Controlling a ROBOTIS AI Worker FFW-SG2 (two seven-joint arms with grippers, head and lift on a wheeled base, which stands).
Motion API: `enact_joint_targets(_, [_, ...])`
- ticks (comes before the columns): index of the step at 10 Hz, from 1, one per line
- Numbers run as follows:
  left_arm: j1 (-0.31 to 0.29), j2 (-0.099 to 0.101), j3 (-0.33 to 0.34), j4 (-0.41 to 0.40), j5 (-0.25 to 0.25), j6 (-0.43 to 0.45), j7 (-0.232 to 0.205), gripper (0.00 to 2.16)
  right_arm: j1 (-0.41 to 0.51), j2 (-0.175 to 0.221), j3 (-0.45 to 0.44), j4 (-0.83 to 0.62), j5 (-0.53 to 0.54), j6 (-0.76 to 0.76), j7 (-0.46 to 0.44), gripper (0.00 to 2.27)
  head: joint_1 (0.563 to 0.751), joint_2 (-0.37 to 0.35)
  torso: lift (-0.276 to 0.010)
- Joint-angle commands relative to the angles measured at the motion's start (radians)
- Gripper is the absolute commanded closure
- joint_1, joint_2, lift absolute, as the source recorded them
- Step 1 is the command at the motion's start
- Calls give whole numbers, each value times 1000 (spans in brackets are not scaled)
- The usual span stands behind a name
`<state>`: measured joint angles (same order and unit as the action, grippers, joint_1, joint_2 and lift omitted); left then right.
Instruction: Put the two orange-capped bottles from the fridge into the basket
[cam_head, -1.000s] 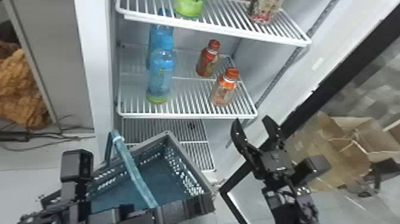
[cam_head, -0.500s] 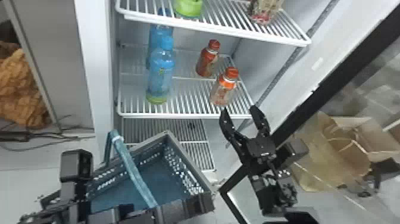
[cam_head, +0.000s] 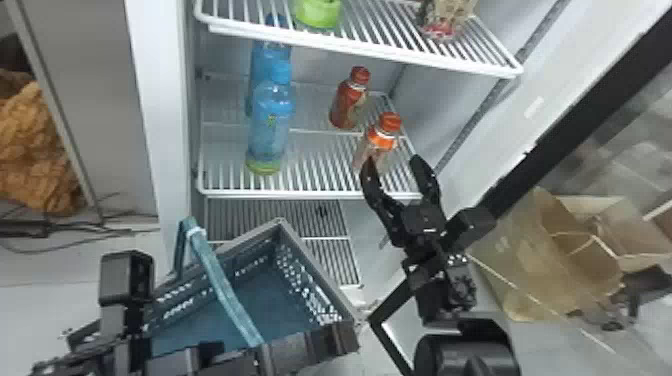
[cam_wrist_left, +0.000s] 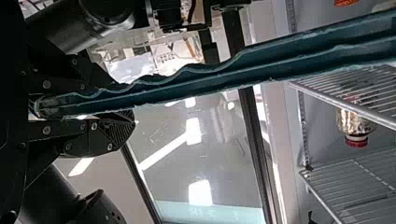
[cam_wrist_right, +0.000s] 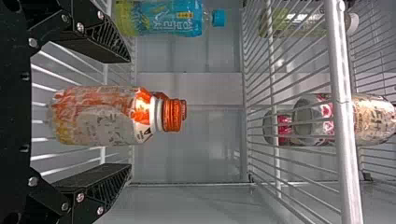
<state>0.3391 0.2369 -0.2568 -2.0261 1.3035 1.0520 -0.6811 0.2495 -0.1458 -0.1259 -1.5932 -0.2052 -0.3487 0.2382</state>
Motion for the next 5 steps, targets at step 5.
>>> enact_joint_targets(5, [2,-1,1,-2,3,-4,0,1157,-127,-9,26,117,20,-32,-36,280,695,-350,-235])
